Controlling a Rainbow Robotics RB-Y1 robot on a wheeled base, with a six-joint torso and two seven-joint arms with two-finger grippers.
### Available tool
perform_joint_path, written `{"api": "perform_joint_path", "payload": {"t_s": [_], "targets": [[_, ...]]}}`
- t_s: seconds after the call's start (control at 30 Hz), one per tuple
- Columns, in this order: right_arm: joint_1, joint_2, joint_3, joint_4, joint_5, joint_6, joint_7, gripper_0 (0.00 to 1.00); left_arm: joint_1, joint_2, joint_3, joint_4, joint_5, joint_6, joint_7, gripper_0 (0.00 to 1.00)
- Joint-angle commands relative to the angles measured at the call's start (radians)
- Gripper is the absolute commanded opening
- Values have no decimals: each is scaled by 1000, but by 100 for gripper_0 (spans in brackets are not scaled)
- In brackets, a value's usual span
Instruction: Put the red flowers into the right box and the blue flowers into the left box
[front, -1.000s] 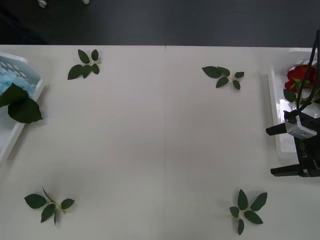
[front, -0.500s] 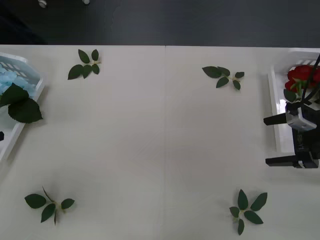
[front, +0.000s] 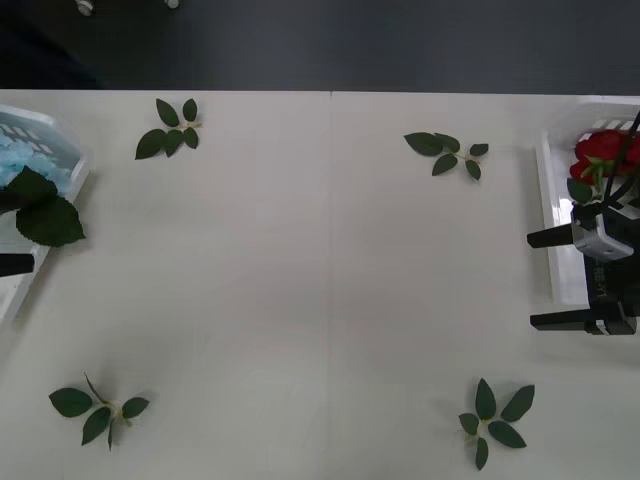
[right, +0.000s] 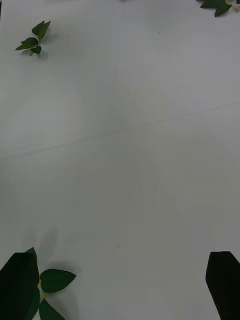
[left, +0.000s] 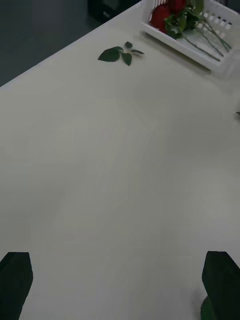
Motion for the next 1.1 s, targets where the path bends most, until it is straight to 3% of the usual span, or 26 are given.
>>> {"api": "perform_joint_path", "payload": {"t_s": [0.03,0.17,0.43,0.67,0.87,1.1], "targets": [[-11,15,-21,-24,-10,-2,32,99,-113,17,-18,89,-15,72,-8,100],[-11,15,-21,-24,-10,-2,32,99,-221,17,-49,219,-38,134,-8,100],[-11,15,-21,-24,-10,-2,32,99,-320,0,-130,308,-38,144,-8,100],[-11,15,-21,-24,-10,-2,32,98,-317,-60,-119,259,-35,175,-8,100],[-11,15,-21,-24,-10,-2,32,99,-264,-80,-113,127,-24,178,-8,100],[-11,15,-21,-24,-10,-2,32,98,-231,-103,-104,75,-22,178,-8,100]]}}
